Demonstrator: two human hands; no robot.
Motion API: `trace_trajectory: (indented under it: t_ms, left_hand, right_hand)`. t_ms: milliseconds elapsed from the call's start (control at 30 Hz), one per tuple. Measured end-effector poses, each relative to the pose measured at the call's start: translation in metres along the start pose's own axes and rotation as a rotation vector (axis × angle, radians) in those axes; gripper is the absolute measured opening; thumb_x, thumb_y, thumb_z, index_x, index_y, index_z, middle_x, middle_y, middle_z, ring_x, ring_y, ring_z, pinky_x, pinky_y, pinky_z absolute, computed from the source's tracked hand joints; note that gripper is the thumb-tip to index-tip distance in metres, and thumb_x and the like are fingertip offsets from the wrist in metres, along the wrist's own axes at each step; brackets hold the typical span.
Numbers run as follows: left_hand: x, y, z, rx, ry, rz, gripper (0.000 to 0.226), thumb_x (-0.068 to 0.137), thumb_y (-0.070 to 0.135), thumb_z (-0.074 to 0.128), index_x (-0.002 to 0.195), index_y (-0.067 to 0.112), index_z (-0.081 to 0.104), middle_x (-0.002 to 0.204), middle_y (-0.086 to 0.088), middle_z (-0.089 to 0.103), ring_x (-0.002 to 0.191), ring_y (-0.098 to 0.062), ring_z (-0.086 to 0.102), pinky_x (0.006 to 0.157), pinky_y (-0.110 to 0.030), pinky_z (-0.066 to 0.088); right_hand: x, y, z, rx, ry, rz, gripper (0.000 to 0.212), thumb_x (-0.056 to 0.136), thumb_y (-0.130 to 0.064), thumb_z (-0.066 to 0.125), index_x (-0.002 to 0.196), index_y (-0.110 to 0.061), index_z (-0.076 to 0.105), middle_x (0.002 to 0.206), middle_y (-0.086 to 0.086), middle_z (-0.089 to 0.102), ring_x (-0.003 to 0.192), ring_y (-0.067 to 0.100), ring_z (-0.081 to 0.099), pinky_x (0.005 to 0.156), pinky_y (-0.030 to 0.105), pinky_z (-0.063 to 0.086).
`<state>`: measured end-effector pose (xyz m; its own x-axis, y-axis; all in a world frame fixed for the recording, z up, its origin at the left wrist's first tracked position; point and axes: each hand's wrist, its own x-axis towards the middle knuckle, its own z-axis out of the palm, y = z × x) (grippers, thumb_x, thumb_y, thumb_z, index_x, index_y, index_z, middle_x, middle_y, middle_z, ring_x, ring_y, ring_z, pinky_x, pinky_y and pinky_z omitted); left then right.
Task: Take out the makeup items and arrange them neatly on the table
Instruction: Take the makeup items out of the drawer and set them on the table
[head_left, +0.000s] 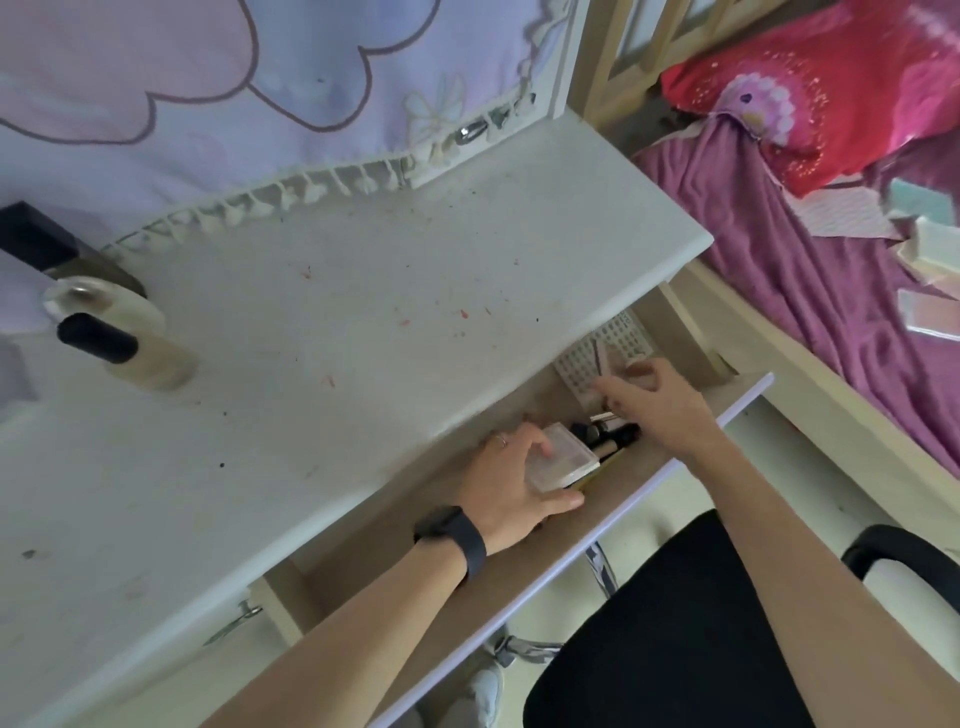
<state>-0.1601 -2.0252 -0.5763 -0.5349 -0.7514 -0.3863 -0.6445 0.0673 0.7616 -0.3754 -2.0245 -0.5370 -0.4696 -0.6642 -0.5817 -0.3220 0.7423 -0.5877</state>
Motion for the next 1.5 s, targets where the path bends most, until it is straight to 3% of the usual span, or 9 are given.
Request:
trace_trajectory:
  t_ms: [167, 300, 467, 600, 700, 800, 967, 1267, 1500]
  left_hand:
    - [-0.056, 0.015, -0.042, -0.397, 0.114, -0.050, 0.033, 0.077, 0.043, 0.081, 0.094, 0.045, 0.052, 0.113, 0.011, 0.060, 0.089, -0.003, 0.064, 0.070, -0.024, 0.057]
    - [-0.094, 0.005, -0.087, -0.406, 0.239, -0.040, 0.043, 0.076, 0.026, 0.084, 0.097, 0.041, 0.050, 0.118, 0.010, 0.053, 0.099, -0.007, 0.063, 0.073, -0.018, 0.055]
    - [-0.138, -0.034, -0.140, -0.255, 0.401, -0.022, 0.068, 0.070, 0.020, 0.089, 0.118, 0.038, 0.045, 0.120, 0.015, 0.051, 0.111, -0.001, 0.052, 0.086, -0.011, 0.047]
    - [-0.176, -0.080, -0.179, -0.176, 0.491, -0.098, 0.085, 0.069, 0.026, 0.085, 0.137, 0.042, 0.036, 0.124, 0.016, 0.049, 0.118, -0.001, 0.048, 0.093, -0.015, 0.042]
    - [-0.212, -0.121, -0.206, -0.124, 0.561, -0.182, 0.086, 0.071, 0.027, 0.082, 0.145, 0.033, 0.038, 0.126, 0.014, 0.045, 0.118, 0.001, 0.047, 0.093, -0.009, 0.039]
    - [-0.249, -0.159, -0.233, -0.009, 0.609, -0.262, 0.081, 0.073, 0.026, 0.083, 0.144, 0.028, 0.043, 0.128, 0.015, 0.040, 0.113, 0.000, 0.049, 0.094, -0.013, 0.042]
    - [-0.271, -0.202, -0.283, 0.106, 0.647, -0.316, 0.074, 0.075, 0.038, 0.080, 0.140, 0.032, 0.045, 0.131, 0.014, 0.033, 0.105, -0.001, 0.046, 0.090, -0.016, 0.040]
    - [-0.225, -0.236, -0.330, 0.344, 0.541, -0.308, 0.078, 0.080, 0.057, 0.071, 0.147, 0.032, 0.039, 0.148, 0.005, 0.040, 0.134, -0.021, 0.037, 0.111, -0.039, 0.033]
    - [-0.204, -0.238, -0.326, 0.377, 0.500, -0.252, 0.062, 0.086, 0.053, 0.067, 0.141, 0.036, 0.045, 0.157, 0.009, 0.035, 0.140, -0.019, 0.034, 0.112, -0.039, 0.027]
  right_hand:
    - [-0.073, 0.000, -0.006, 0.768, -0.386, 0.037, 0.062, 0.090, -0.055, 0.049, 0.126, -0.008, 0.067, 0.106, 0.026, 0.067, 0.081, 0.029, 0.064, 0.067, 0.036, 0.044]
    - [-0.121, -0.012, 0.025, 0.970, -0.466, 0.095, 0.058, 0.101, -0.045, 0.032, 0.128, -0.006, 0.065, 0.105, 0.029, 0.067, 0.080, 0.038, 0.069, 0.073, 0.041, 0.047]
    - [-0.157, -0.044, 0.089, 0.907, -0.454, 0.105, 0.048, 0.106, -0.042, 0.036, 0.123, -0.007, 0.064, 0.106, 0.028, 0.072, 0.090, 0.041, 0.074, 0.070, 0.038, 0.063]
    - [-0.174, -0.064, 0.144, 0.756, -0.425, 0.011, 0.037, 0.108, -0.039, 0.039, 0.124, -0.014, 0.061, 0.101, 0.023, 0.075, 0.093, 0.041, 0.074, 0.081, 0.049, 0.062]
    - [-0.185, -0.081, 0.184, 0.623, -0.426, -0.040, 0.027, 0.104, -0.036, 0.048, 0.118, -0.017, 0.061, 0.097, 0.017, 0.077, 0.089, 0.034, 0.076, 0.065, 0.035, 0.063]
    - [-0.197, -0.101, 0.223, 0.479, -0.478, -0.087, 0.020, 0.103, -0.030, 0.054, 0.117, -0.017, 0.059, 0.097, 0.011, 0.078, 0.088, 0.028, 0.077, 0.066, 0.030, 0.062]
    - [-0.213, -0.139, 0.277, 0.302, -0.495, -0.185, 0.011, 0.102, -0.021, 0.058, 0.111, -0.021, 0.062, 0.094, 0.001, 0.078, 0.085, 0.022, 0.077, 0.073, 0.032, 0.062]
    - [-0.208, -0.176, 0.331, 0.081, -0.348, -0.328, 0.005, 0.098, -0.024, 0.060, 0.097, -0.027, 0.064, 0.088, -0.007, 0.073, 0.079, 0.019, 0.072, 0.077, 0.042, 0.061]
    - [-0.212, -0.171, 0.335, 0.003, -0.251, -0.357, 0.004, 0.095, -0.030, 0.061, 0.093, -0.029, 0.064, 0.073, -0.016, 0.071, 0.061, 0.010, 0.068, 0.050, 0.010, 0.044]
